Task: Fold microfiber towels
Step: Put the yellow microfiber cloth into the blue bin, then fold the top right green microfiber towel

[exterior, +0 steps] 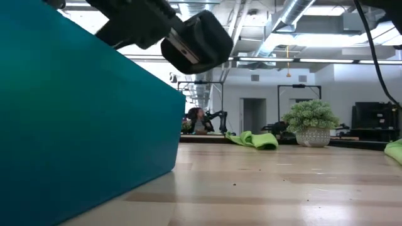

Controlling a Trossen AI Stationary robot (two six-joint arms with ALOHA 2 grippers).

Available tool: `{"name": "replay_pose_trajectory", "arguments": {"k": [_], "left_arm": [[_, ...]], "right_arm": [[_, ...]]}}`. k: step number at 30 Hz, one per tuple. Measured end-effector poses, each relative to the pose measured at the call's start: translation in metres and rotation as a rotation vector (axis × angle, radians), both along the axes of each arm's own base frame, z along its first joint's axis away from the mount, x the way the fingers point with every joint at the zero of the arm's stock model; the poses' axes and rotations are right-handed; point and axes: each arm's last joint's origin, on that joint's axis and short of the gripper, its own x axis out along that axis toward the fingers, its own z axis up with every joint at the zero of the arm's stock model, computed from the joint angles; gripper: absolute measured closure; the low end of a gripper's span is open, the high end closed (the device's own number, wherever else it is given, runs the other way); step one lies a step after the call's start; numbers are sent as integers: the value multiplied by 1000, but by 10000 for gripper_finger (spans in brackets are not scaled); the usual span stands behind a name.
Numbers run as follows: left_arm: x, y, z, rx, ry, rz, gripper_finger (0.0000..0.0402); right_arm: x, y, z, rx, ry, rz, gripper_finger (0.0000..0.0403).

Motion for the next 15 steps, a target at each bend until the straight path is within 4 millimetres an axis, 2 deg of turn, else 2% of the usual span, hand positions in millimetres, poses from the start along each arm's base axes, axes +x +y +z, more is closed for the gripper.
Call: {"name": "replay_pose_trajectory", "arguments": {"k": [8,13,15], "left_arm": [[0,-1,0,-25,-2,-11,363],[1,-1,1,-28,-17,-12,343],[3,-2,2,-45,-41,-23,339]], "right_arm": [[-1,-15,7,84,81,32,266],[-13,-20,33,72,94,19,266],[-27,-24,43,36,175,15,266]]}}
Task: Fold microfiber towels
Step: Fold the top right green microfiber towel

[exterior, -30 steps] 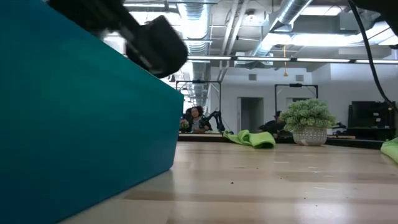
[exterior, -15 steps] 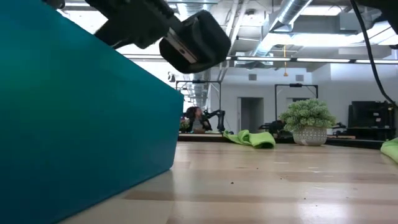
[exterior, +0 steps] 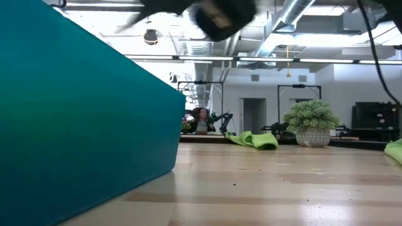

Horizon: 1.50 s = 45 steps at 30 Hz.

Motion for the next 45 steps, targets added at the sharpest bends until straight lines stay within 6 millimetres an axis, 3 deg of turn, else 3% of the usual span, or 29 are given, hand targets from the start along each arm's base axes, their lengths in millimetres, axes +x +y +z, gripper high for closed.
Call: {"name": "replay_pose_trajectory", "arguments": {"k": [4,7,9,17,23,27,32,37,45], "left_arm": [[9,-3,7,-35,-102,-80,336],[18,-5,11,-38,-197,-123,336],[26,-5,13,-25,-248,-116,336],[68,3,22,77,-314,-52,336],[112,28,27,-18,-320,-132,320],[137,54,29,-25,-298,-192,297],[160,85,26,-17,-269,-185,254],[179,104,19,-50,-282,-216,210],[186,123,10,-116,-296,-216,173]], "right_arm": [[-27,0,16,-145,97,7,266],[-47,3,37,-262,90,4,266],[-65,-7,54,-347,144,-24,266],[-105,-80,126,-539,-19,-159,266],[-132,-142,136,-659,29,-120,267],[-154,-176,116,-697,166,-99,258],[-183,-204,63,-714,311,-57,219],[-180,-210,0,-720,197,93,169],[-176,-225,-62,-756,142,385,154]]}}
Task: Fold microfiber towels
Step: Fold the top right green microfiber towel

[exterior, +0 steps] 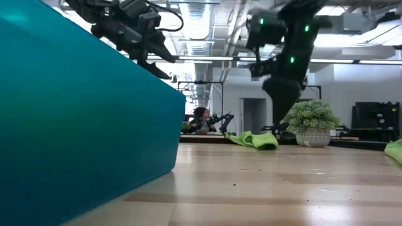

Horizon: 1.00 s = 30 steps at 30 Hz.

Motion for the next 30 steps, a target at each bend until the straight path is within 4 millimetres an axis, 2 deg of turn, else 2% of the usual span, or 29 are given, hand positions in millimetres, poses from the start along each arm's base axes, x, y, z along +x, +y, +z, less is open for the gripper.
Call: {"name": "replay_pose_trajectory", "arguments": {"k": [7,8,15,21,23,25,28,30], "left_arm": [[-10,16,-1,56,-8,3,170],[-11,18,-1,69,-9,2,170],[-22,33,0,98,-24,16,170],[-27,40,-1,116,-20,25,171],[-28,41,-1,118,-17,34,171],[-29,42,-1,125,-17,35,171],[-30,43,-1,147,-16,30,171],[-29,44,0,169,-14,34,171]], "right_arm": [[12,-10,-16,-23,3,129,154],[8,-10,-18,-10,35,131,154],[17,-9,-38,26,91,248,154],[23,-14,-54,14,97,181,161],[25,-14,-54,23,92,152,181],[27,-14,-50,36,80,124,220],[30,-15,-40,50,30,57,312],[32,-16,-24,69,-59,-11,374]]}}
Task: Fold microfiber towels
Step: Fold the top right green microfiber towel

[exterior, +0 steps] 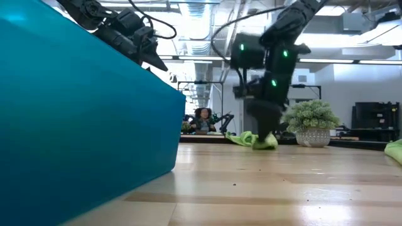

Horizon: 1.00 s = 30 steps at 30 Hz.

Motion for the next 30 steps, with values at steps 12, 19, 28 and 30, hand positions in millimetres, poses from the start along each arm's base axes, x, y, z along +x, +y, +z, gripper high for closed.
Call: {"name": "replay_pose_trajectory", "arguments": {"k": [12,19,28,30], "left_arm": [[23,9,-19,67,-41,-98,171],[63,7,-53,-42,-94,-161,171],[86,-14,-92,-184,-13,-263,171],[87,-18,-94,-216,-9,-289,171]], "right_arm": [[-29,26,94,206,-499,-496,393],[-34,52,100,299,-581,-696,383],[-10,104,61,437,-454,-532,338],[-7,104,62,457,-450,-480,317]]}}
